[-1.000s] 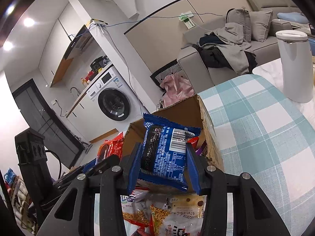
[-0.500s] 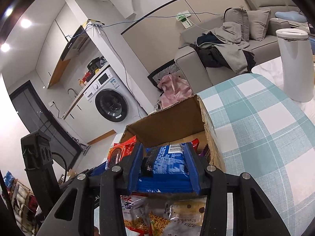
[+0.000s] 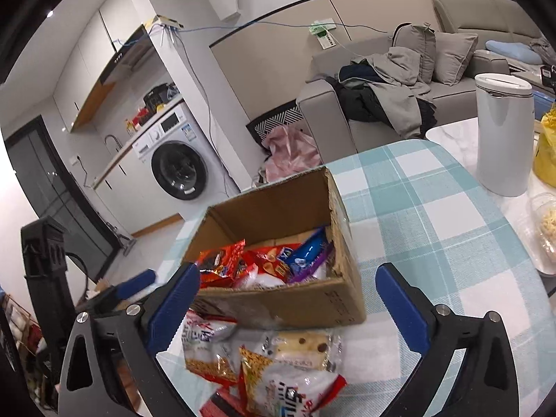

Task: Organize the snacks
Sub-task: 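Move both open tools back toward the noodle-snack bags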

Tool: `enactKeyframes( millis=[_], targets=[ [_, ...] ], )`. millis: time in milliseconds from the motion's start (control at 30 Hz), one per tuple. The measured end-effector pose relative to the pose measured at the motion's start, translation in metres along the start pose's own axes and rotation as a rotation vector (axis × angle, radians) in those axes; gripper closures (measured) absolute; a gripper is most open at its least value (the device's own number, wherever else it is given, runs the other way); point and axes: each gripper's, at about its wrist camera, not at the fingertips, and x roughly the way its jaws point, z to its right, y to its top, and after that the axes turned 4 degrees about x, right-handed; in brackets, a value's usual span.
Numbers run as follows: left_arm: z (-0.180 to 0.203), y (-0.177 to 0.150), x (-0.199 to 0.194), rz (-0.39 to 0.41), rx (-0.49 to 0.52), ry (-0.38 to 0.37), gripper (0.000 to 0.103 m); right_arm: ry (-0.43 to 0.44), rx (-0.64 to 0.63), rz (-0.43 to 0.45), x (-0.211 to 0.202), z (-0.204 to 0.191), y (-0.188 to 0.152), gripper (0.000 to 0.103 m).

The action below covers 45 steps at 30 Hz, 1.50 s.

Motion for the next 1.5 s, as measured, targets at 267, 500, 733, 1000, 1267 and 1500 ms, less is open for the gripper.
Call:
enactKeyframes(
  millis=[267,500,733,1000,1267,1500],
  targets=[
    [-0.019,-0.016,-0.025,-0.014,-0.034,0.027,0.001,-0.021,-0.085,-0.062,-0.002,-0.01,-0.011,0.0],
    [-0.024,-0.032,-0.035,-0.034,-0.038,0.042,0.001,-0.027,-0.097,-0.098,-0.003,-0.011,-0.021,0.0],
    [-0.029,-0.044,-0.037,-0.055,-0.056,0.049,0.001,-0.032,-0.109,-0.131,-0.002,-0.011,-0.031,0.0],
    [-0.025,-0.056,-0.028,-0.098,-0.054,0.05,0.001,-0.027,-0.109,-0.168,0.004,-0.013,-0.039,0.0],
    [-0.023,-0.065,-0.015,-0.133,-0.051,0.054,0.001,-0.04,-0.124,-0.207,0.015,-0.009,-0.053,0.0],
    [-0.024,-0.072,-0.001,-0.171,-0.052,0.058,0.001,-0.049,-0.127,-0.261,0.026,-0.005,-0.069,0.0]
  ],
)
